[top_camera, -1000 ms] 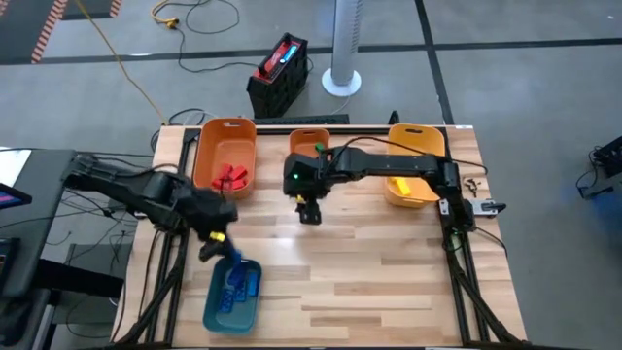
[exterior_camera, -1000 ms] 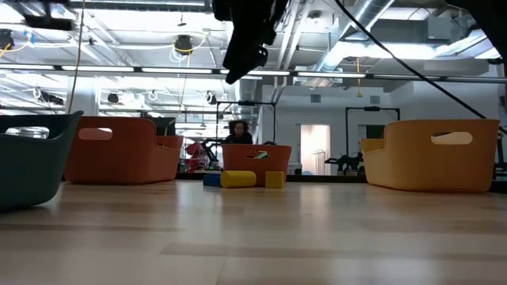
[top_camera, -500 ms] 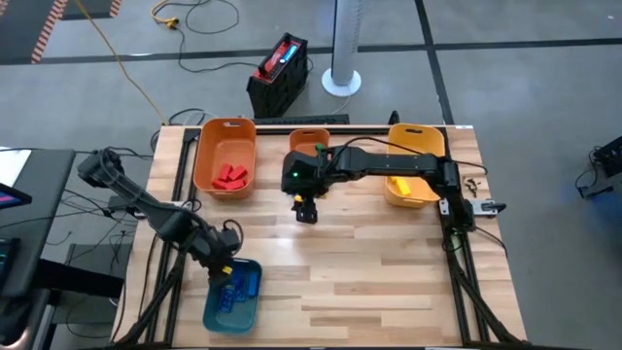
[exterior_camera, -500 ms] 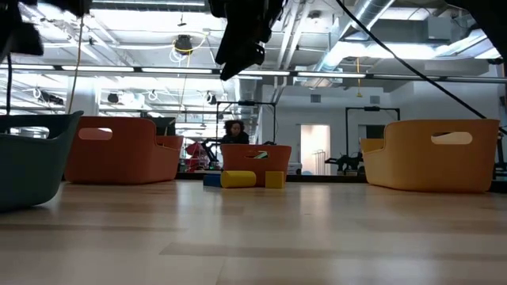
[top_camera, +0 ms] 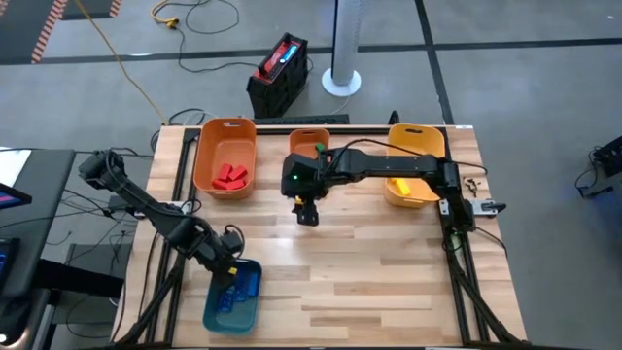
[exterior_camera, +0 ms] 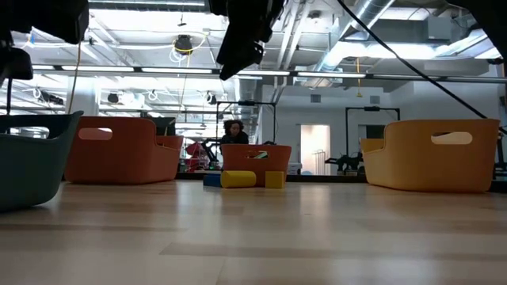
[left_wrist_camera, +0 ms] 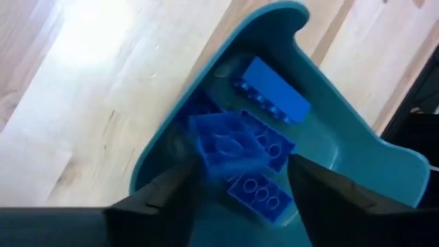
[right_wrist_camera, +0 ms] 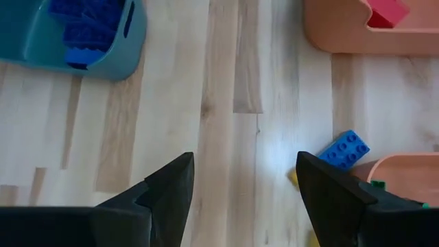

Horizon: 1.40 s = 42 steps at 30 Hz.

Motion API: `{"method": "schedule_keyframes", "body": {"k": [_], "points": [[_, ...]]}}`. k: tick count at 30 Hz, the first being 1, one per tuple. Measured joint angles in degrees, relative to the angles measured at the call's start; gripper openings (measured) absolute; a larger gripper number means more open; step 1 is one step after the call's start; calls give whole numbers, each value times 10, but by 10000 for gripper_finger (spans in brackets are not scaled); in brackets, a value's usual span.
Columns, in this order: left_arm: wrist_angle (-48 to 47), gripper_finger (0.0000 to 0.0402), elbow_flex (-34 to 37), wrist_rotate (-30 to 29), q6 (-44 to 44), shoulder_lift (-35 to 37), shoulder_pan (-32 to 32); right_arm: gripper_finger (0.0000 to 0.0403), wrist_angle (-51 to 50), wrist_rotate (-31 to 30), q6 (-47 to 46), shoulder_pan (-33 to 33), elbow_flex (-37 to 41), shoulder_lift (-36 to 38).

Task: Sort blocks
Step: Put the blue game piece into the blue bin, then put the yellow block into the yellow bin

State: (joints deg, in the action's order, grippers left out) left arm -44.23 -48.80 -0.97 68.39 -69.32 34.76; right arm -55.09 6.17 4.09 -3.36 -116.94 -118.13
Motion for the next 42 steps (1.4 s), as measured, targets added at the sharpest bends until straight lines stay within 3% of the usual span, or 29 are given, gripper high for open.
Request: {"method": "schedule_keyframes", "body": {"k": [5,10,19,23,27,42], "points": [[0,250,0,12,-3,3,0,265,-1,0,38,-3,5,0],[0,253,0,4,-1,48,-5,265,-8,0,92,-10,5,-15],[-1,241,0,-133,18,173,-35,265,-15,-4,187,-13,5,-106],[-6,240,-1,-188,18,204,-47,259,-15,-64,214,-15,5,-134],[-21,240,-1,-197,17,214,-56,249,-15,-112,242,-17,5,-144],[-27,240,-1,-198,14,213,-60,221,8,-104,252,-51,5,-157]]}}
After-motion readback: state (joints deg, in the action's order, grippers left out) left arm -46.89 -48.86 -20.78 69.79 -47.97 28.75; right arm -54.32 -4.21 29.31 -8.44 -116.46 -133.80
